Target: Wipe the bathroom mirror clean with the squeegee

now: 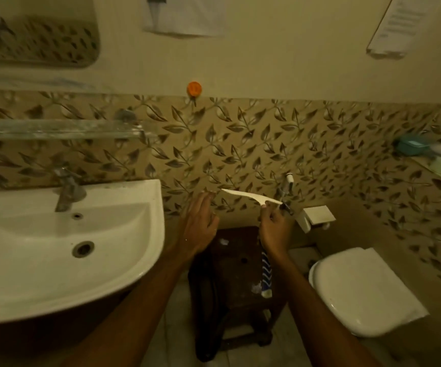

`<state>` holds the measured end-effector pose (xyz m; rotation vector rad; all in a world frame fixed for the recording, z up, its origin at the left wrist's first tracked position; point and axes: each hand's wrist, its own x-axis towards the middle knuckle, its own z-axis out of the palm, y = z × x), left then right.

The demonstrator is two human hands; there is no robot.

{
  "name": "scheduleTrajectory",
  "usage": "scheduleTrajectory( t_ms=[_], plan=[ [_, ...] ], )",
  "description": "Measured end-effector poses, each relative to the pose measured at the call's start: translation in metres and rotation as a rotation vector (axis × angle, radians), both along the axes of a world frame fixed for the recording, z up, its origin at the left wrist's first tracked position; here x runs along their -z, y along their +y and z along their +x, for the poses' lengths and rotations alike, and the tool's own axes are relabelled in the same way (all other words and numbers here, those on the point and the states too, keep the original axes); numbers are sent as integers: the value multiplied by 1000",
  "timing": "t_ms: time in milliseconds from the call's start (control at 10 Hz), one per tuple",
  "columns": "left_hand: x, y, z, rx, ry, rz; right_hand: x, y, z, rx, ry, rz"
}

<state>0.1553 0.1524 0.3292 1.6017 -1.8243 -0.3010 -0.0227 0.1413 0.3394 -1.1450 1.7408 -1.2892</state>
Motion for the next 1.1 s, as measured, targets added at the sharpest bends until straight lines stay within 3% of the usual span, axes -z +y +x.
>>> scheduleTrajectory(
  t_ms=[300, 800, 1000, 1100],
  plan=[
    [121, -92, -80, -37, -22, 163, 132, -84, -70, -45, 145, 123],
    [352, -175, -139, -145, -85, 235, 388, -197, -104, -180, 333, 327],
    [403, -181, -143, -170, -139, 209, 428, -207, -102, -232, 323, 309],
    [398, -182, -151, -196, -105, 222, 413, -208, -109, -181, 323, 364]
  ],
)
